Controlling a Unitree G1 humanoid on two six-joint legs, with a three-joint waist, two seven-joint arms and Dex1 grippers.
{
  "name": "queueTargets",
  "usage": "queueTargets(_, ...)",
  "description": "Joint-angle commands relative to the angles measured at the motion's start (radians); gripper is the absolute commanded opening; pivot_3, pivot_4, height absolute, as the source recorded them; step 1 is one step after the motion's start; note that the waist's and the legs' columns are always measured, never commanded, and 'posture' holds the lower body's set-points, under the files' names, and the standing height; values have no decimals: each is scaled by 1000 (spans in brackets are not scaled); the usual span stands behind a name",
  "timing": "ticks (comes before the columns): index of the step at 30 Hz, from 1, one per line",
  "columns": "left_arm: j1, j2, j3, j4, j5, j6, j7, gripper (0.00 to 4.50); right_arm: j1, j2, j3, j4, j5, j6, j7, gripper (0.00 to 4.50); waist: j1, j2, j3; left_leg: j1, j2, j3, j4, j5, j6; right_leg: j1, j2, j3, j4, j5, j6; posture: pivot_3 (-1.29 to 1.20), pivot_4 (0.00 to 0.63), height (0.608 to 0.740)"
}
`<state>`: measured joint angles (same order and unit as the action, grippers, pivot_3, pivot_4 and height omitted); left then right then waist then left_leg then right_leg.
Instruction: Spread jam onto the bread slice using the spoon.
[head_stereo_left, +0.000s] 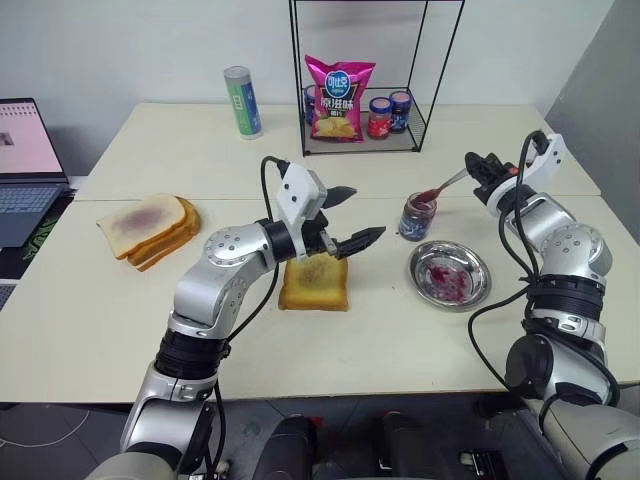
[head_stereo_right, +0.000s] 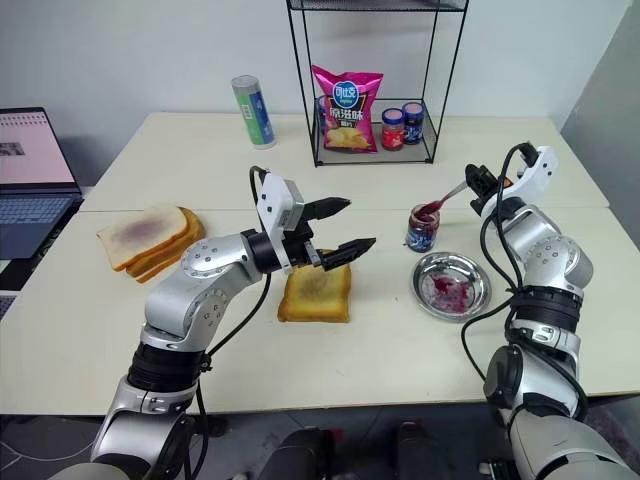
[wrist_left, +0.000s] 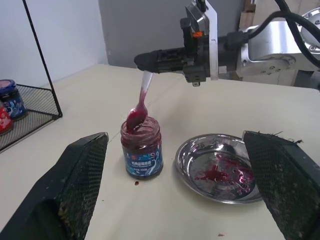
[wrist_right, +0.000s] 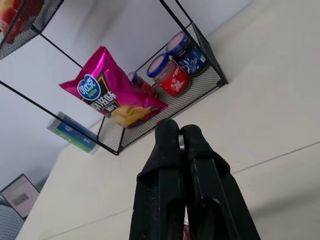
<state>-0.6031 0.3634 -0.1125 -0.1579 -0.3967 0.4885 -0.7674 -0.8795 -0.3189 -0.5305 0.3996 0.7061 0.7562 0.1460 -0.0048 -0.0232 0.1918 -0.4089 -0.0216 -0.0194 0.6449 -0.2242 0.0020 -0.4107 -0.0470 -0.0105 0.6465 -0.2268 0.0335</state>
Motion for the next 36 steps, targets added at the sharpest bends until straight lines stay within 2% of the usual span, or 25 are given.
queueTargets(1,-20,-6,4,-23,-2,-27,-5,4500,-29,-16,-18,-36,33,7,-9,11,0,0,0,0,0,0,0,0,0,0,0,0,0,0,0,0,150,740)
queueTargets(16,-26,-15,-1,-16,-2,-36,-21,4500,10,-24,-52,-125,85,55,-58,11,0,0,0,0,0,0,0,0,0,0,0,0,0,0,0,0,150,740)
queueTargets(26,-30,-15,2,-8,-2,-40,-30,4500,45,16,-132,-197,209,99,-157,11,-1,0,0,0,0,0,0,0,0,0,0,0,0,0,0,0,150,740)
queueTargets(36,-40,-6,25,-8,-18,-30,-38,4500,58,108,-223,-269,436,110,-313,11,0,0,0,0,0,0,0,0,0,0,0,0,0,0,0,0,150,740)
